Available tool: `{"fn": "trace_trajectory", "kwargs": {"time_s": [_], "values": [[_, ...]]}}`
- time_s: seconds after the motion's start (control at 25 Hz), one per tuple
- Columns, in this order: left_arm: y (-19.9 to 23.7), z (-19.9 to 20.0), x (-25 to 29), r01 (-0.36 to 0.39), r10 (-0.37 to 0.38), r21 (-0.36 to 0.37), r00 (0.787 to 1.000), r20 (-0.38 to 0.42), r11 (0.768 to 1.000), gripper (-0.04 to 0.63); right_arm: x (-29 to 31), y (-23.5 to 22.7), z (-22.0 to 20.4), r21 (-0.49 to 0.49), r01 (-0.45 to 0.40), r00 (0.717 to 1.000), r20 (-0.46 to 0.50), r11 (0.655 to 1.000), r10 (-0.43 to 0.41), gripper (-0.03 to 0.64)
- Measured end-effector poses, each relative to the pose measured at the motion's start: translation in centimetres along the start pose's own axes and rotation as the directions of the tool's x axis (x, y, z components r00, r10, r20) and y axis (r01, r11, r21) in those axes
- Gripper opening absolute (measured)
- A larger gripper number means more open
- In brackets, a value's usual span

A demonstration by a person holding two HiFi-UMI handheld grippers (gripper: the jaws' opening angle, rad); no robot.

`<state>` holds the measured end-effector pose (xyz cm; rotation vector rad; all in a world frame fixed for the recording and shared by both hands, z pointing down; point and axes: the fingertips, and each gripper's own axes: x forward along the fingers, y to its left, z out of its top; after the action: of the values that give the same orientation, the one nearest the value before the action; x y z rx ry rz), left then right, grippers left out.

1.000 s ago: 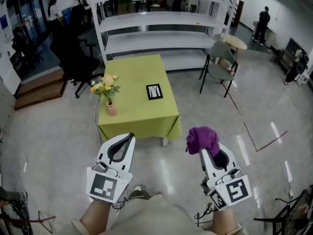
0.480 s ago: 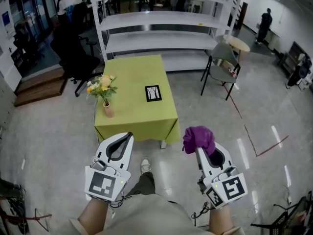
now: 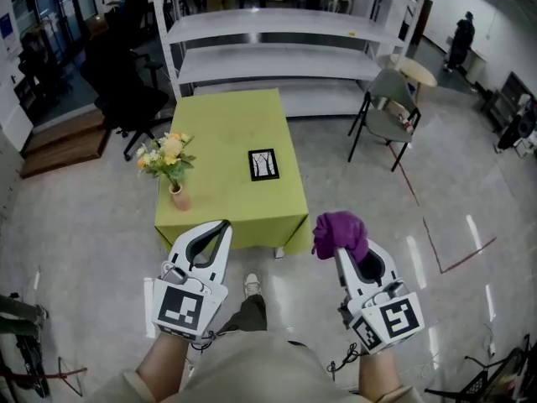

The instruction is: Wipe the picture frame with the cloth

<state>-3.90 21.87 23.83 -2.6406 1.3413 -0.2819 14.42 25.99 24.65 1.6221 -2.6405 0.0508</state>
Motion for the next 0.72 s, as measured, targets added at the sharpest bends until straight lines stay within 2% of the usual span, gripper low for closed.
{"fn": "trace_trajectory", "kwargs": {"time_s": [0.24,0.72], "values": [[4.1,-1.9,5.1,0.015,-0.015,-0.013,0.999,-0.049,1.000,0.008,6.6,-2.5,0.2,0.012,-0.004,1.000,-0.027,1.000,0.004,0.081],[14.8,-2.8,17.5,0.058,-0.060,-0.044,0.997,-0.038,0.997,0.008,22.8,-8.1,1.5,-0.006,0.018,0.997,-0.079,1.000,-0.019,0.081]]}}
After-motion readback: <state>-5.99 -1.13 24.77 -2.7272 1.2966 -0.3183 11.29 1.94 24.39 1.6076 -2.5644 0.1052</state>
